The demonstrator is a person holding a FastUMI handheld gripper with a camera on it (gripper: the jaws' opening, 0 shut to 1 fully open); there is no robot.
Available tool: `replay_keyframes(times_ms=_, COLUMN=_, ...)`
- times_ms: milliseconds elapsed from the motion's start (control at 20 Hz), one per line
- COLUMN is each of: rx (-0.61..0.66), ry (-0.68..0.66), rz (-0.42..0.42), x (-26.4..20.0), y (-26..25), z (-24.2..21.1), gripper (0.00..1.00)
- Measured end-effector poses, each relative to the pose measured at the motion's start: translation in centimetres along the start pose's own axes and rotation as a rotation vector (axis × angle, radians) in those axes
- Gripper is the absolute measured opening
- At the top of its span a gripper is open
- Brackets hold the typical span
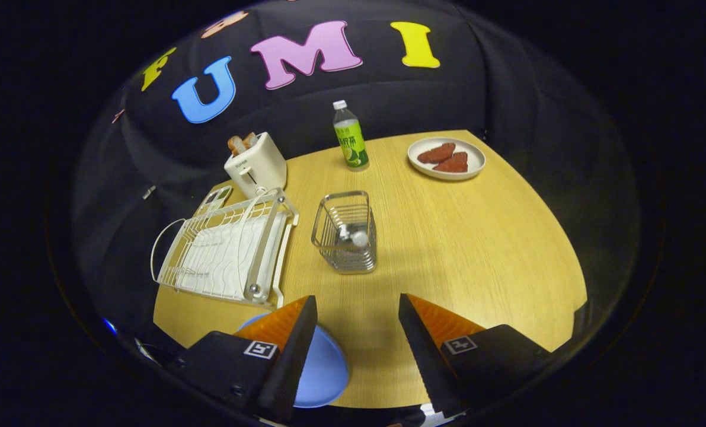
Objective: Take the plate from the dish rack, then take the spoon from the basket and place it into the plate.
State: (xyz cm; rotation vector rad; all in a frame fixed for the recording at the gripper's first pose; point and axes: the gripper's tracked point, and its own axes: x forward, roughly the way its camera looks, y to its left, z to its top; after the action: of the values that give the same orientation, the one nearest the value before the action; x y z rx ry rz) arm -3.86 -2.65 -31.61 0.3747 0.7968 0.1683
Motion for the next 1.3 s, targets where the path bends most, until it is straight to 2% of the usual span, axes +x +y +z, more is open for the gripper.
replay_keyframes(times_ms=250, rx=-0.132, ry=-0.006, rz=-0.01, x=2.4, y=-0.2, z=3.4, gripper=0.81)
replay_keyframes(times_ms=350, rx=-0.161, ry=0.004, rz=-0.012, x=3.5, y=-0.3, z=4.0, gripper=0.72)
replay_keyframes(times_ms=400, rx=-0.171, ry=0.01, rz=-0.011, x=4.1, y=-0.3, z=4.2, gripper=0.64)
replay_keyframes(times_ms=650, rx=-0.2, ry=0.064, rz=0.002, x=6.3, y=0.0, z=3.6, gripper=0.45)
replay_keyframes(times_ms=800, rx=-0.194, ry=0.091, rz=0.014, x=6.8, y=0.5, z=3.4, gripper=0.2)
replay_keyframes(times_ms=900, rx=-0.212, ry=0.072, rz=-0.004, x=6.6, y=0.2, z=3.6, gripper=0.13)
replay_keyframes(times_ms=1100, rx=-0.208, ry=0.024, rz=-0.024, x=4.6, y=0.4, z=4.6, gripper=0.1)
replay_keyframes(times_ms=1300, rx=-0.18, ry=-0.037, rz=0.007, x=0.5, y=1.6, z=6.0, gripper=0.1)
